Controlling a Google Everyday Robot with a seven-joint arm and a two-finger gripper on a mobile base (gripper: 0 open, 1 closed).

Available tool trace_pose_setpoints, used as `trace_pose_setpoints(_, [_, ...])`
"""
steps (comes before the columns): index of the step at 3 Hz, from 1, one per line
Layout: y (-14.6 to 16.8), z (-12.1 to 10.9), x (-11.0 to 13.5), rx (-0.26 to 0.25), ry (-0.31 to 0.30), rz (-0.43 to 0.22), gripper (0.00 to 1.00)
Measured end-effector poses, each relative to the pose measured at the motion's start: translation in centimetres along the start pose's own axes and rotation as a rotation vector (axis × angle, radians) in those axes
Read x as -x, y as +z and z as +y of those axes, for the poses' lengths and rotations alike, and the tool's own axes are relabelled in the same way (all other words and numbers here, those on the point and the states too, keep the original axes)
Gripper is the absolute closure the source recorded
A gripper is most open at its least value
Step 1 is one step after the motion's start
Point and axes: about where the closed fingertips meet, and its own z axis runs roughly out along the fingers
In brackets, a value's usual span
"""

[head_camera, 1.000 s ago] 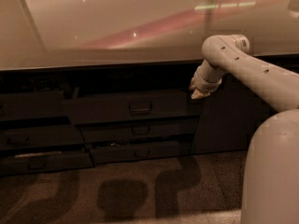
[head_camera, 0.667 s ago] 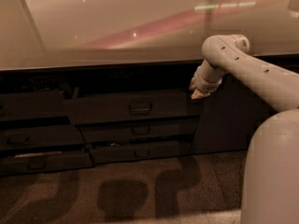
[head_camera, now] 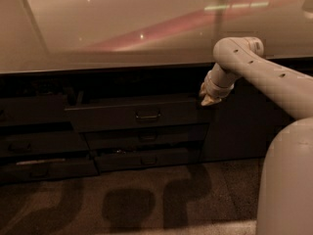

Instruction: Open top drawer

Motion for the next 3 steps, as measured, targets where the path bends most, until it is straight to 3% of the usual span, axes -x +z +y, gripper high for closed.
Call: trace_pose_setpoints(3, [-0.5,0.9,0.2,0.001,-0.005,-0.008,1.0])
